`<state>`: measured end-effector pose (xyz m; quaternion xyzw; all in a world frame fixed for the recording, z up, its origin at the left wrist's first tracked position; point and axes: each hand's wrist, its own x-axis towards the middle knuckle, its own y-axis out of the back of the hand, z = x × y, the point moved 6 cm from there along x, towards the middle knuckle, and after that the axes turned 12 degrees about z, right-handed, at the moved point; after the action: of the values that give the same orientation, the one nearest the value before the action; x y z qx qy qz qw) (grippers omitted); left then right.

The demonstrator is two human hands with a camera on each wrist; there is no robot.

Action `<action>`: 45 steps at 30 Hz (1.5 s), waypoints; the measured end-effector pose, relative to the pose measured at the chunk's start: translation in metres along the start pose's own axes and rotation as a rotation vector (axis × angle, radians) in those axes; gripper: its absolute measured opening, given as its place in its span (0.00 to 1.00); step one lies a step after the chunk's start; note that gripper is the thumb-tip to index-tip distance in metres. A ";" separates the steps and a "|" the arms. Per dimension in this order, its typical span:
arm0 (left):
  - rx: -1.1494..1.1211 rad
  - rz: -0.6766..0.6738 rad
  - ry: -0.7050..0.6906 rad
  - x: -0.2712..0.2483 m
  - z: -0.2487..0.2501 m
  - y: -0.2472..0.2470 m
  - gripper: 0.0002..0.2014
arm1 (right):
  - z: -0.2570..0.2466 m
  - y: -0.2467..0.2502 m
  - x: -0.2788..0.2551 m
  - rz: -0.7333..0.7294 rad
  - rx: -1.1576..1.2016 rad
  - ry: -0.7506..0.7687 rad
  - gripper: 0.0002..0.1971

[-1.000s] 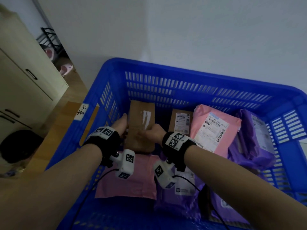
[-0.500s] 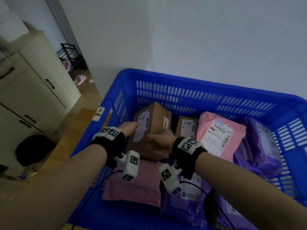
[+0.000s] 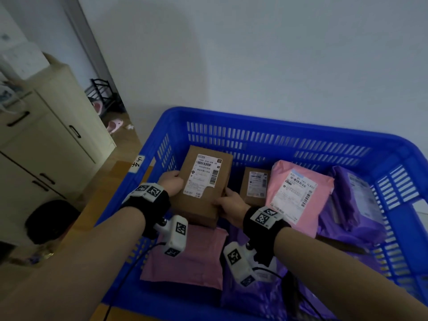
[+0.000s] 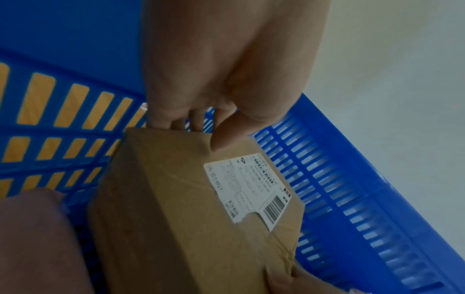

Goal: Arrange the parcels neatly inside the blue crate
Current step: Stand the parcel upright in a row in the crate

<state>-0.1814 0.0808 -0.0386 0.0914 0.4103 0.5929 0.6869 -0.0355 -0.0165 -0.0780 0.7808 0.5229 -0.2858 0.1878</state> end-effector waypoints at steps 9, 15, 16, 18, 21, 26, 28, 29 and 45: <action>0.090 -0.018 0.048 0.000 -0.018 -0.018 0.26 | 0.031 -0.002 0.033 0.155 -0.154 0.008 0.29; 0.124 -0.044 0.077 0.010 -0.025 -0.027 0.27 | 0.034 -0.009 0.051 0.150 -0.173 -0.007 0.24; 0.125 -0.064 0.065 0.014 -0.027 -0.030 0.29 | 0.035 -0.010 0.053 0.141 -0.167 -0.013 0.24; 0.142 -0.079 0.034 0.026 -0.035 -0.036 0.35 | 0.034 -0.011 0.056 0.125 -0.165 -0.013 0.24; 0.156 -0.082 0.073 0.042 -0.049 -0.043 0.37 | 0.033 -0.012 0.061 0.098 -0.180 0.015 0.23; 0.329 -0.017 0.122 0.027 -0.046 -0.041 0.32 | 0.036 -0.014 0.065 0.073 -0.269 0.021 0.27; 0.347 -0.019 0.099 0.028 -0.045 -0.043 0.30 | 0.033 -0.011 0.062 0.071 -0.315 0.031 0.26; 0.373 -0.026 0.079 0.027 -0.041 -0.044 0.27 | 0.032 -0.009 0.060 0.065 -0.340 0.031 0.24; 0.727 -0.280 -0.313 -0.023 -0.024 -0.047 0.14 | 0.048 0.019 0.024 -0.167 -1.069 0.030 0.26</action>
<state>-0.1615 0.0386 -0.0725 0.3602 0.4918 0.2893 0.7381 -0.0235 -0.0356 -0.1304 0.5362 0.6583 0.0176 0.5280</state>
